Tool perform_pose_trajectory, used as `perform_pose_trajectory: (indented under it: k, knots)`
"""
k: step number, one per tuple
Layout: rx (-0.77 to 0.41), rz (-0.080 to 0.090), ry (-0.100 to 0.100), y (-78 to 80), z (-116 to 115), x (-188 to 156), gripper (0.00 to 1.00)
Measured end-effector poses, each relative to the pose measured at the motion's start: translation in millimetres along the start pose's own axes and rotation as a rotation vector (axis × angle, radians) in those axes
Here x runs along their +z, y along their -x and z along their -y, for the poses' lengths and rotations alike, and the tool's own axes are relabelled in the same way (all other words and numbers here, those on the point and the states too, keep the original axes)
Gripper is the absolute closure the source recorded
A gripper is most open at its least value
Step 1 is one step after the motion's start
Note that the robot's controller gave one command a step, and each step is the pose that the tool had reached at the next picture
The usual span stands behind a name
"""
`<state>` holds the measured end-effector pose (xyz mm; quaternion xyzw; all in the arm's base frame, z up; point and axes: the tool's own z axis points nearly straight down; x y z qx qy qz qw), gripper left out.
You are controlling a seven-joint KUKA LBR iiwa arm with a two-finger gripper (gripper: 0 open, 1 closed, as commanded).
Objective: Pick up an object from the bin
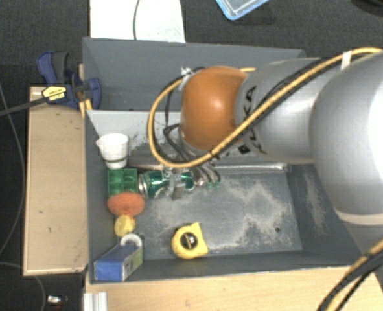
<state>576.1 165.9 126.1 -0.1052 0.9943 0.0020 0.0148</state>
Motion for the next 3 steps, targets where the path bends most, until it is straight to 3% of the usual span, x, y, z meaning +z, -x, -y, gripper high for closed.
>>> perform_pose_trajectory:
  k: [3]
  knots:
    - [0.0, 0.001, 0.0, 2.6, 0, -83, 1.0]
